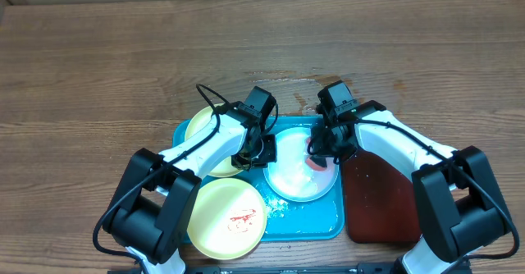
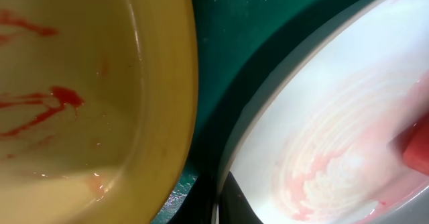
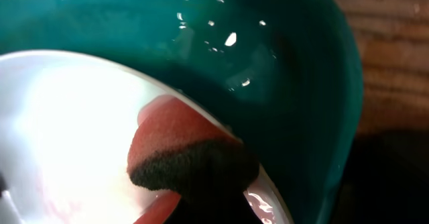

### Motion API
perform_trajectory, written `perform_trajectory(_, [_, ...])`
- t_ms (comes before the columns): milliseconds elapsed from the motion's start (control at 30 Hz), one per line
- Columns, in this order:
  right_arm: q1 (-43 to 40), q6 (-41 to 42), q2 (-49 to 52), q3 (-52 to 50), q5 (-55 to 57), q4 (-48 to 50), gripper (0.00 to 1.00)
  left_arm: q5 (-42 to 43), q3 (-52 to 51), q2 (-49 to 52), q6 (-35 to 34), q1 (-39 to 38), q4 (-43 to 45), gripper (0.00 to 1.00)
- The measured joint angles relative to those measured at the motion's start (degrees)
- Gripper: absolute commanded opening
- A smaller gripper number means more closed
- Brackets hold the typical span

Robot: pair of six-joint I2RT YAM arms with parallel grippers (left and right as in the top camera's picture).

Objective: Clean dirty plates on tray and stack at the side
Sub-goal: 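Scrub the white plate surface with the sponge in the right gripper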

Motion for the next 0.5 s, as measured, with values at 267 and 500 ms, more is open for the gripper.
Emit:
perform_trajectory(267, [5.70, -13.51, 0.07, -0.02, 3.54, 4.61, 0.04, 0.00, 0.00, 0.00, 0.00, 0.00, -0.04, 0.04])
perform_trajectory(500, [14.34, -17.97, 0.28, -0.02, 4.42, 7.28, 0.04, -0.04, 0.00, 0.00, 0.42, 0.00, -0.52, 0.04])
